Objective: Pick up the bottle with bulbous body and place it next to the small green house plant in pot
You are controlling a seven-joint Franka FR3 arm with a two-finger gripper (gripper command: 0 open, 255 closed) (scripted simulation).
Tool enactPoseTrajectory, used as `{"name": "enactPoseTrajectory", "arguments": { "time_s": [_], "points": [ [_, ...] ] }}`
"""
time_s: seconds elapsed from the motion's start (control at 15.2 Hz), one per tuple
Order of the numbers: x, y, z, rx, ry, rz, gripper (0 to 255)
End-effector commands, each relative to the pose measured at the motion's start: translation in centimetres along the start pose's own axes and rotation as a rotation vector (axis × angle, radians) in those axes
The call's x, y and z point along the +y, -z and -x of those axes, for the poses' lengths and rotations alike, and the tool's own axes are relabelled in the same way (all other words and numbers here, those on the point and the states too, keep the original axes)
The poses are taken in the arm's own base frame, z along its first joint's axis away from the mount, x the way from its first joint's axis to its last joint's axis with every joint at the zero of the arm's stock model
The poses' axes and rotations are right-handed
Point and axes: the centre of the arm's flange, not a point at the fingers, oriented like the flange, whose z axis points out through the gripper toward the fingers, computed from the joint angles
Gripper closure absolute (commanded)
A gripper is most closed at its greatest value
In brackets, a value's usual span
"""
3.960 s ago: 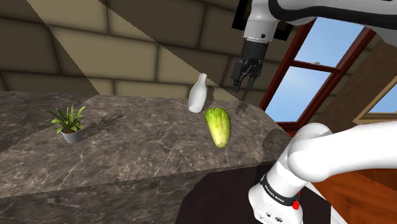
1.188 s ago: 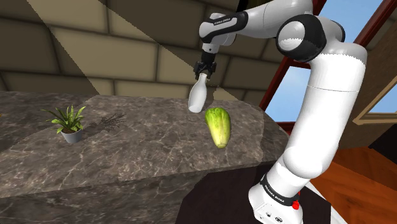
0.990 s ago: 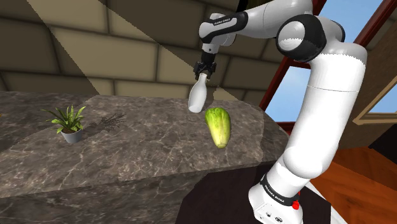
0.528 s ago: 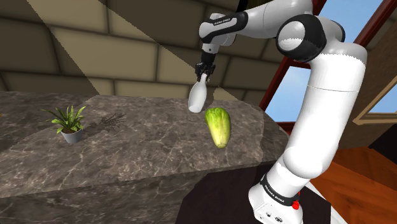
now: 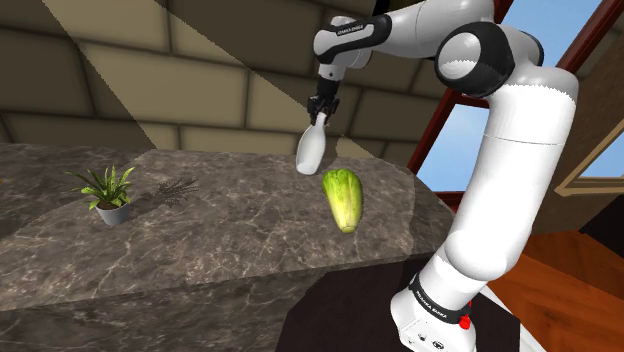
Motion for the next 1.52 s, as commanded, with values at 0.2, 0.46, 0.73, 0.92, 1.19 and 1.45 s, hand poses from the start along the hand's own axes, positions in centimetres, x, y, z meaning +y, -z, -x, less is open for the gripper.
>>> {"name": "enactPoseTrajectory", "arguments": {
  "time_s": [0.2, 0.46, 0.73, 0.92, 1.19, 1.45],
  "points": [
    [0.0, 2.5, 0.1, 0.0, 0.0, 0.0, 255],
    [-0.1, 4.6, 0.1, 0.0, 0.0, 0.0, 255],
    [-0.1, 6.7, 0.2, 0.0, 0.0, 0.0, 255],
    [-0.1, 8.3, 0.2, 0.0, 0.0, 0.0, 255],
    [-0.2, 10.4, 0.2, 0.0, 0.0, 0.0, 255],
    [-0.2, 12.5, 0.3, 0.0, 0.0, 0.0, 255]
  ]
}}
